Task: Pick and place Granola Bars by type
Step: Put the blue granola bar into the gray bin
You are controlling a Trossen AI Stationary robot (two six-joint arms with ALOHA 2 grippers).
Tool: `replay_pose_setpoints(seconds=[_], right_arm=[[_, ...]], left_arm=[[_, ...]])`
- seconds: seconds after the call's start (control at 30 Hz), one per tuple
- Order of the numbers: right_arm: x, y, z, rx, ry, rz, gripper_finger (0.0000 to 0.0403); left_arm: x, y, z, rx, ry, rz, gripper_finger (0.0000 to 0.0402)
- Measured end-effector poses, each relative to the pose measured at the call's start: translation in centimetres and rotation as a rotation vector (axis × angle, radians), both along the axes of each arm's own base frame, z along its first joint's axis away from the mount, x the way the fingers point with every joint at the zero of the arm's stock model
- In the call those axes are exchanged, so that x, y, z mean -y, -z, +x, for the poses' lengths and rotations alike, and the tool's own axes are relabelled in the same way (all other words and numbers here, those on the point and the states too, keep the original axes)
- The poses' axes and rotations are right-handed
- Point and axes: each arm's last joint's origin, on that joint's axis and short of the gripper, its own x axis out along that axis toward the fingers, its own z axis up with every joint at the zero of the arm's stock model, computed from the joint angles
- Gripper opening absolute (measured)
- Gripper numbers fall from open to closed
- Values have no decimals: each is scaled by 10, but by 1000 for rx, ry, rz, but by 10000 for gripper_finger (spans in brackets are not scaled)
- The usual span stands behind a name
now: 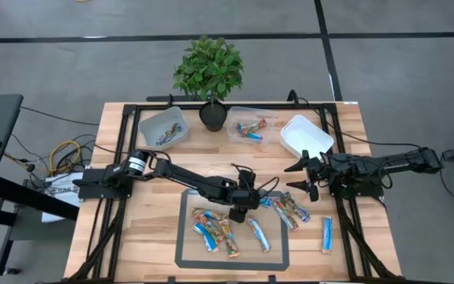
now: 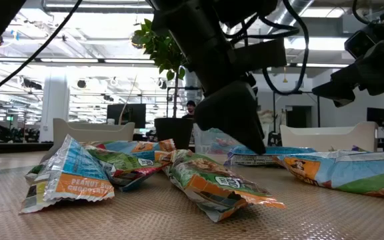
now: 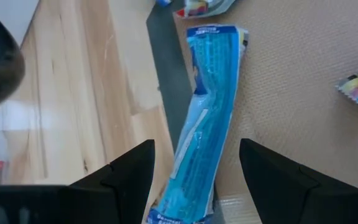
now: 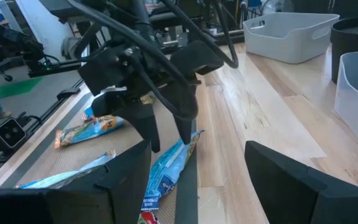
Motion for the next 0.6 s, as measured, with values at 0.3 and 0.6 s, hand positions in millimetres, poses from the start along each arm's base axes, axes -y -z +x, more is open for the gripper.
replay_pose_setpoints(seconds=[0.3,0.6], right_arm=[[0,0,0,1,0,0,256],[0,0,0,0,0,0,256]], left_arm=[[-1,18,5,-7,3,68,228],[-8,18,6,-9,-24,92,228]])
